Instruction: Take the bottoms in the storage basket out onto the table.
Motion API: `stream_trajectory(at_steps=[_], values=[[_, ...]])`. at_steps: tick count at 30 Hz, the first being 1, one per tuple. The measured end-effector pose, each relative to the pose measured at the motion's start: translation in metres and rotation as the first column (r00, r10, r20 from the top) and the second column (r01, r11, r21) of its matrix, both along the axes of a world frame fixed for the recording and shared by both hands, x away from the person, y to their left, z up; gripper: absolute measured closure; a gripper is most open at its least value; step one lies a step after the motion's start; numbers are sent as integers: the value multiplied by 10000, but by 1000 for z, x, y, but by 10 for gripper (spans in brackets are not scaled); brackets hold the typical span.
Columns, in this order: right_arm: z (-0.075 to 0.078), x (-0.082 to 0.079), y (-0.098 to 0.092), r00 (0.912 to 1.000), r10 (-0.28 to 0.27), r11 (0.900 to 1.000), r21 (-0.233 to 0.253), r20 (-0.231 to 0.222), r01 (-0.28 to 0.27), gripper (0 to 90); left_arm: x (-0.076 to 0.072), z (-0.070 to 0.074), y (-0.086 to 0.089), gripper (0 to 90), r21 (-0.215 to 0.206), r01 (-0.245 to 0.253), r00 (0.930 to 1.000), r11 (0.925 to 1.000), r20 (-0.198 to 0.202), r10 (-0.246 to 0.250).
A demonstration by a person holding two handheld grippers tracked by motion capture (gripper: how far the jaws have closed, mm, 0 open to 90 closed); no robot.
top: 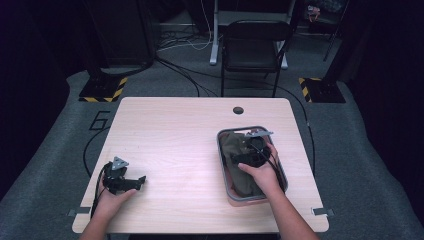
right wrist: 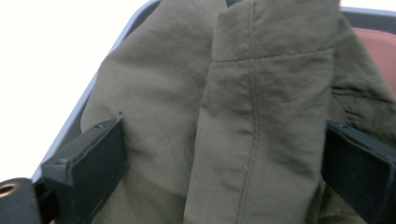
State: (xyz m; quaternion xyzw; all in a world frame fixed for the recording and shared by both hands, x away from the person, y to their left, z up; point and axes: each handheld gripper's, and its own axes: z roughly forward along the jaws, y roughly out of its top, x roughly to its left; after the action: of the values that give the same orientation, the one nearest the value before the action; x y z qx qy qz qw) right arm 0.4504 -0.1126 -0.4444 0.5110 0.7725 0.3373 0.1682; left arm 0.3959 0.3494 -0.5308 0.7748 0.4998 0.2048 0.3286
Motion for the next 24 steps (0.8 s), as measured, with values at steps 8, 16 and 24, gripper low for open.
stream_trajectory(at_steps=[8,16,24], values=[[-5,7,3,9999,-80,9997,-228,-116,77,76,0,0,0,6,0,10,10000,10000,2,-10],[-11,14,5,9992,-217,9988,-440,-340,202,82,0,0,0,6,6,4,10000,10000,10,-4],[-14,16,6,9982,-304,9982,-526,-515,277,82,0,0,0,6,5,15,10000,10000,1,-15]])
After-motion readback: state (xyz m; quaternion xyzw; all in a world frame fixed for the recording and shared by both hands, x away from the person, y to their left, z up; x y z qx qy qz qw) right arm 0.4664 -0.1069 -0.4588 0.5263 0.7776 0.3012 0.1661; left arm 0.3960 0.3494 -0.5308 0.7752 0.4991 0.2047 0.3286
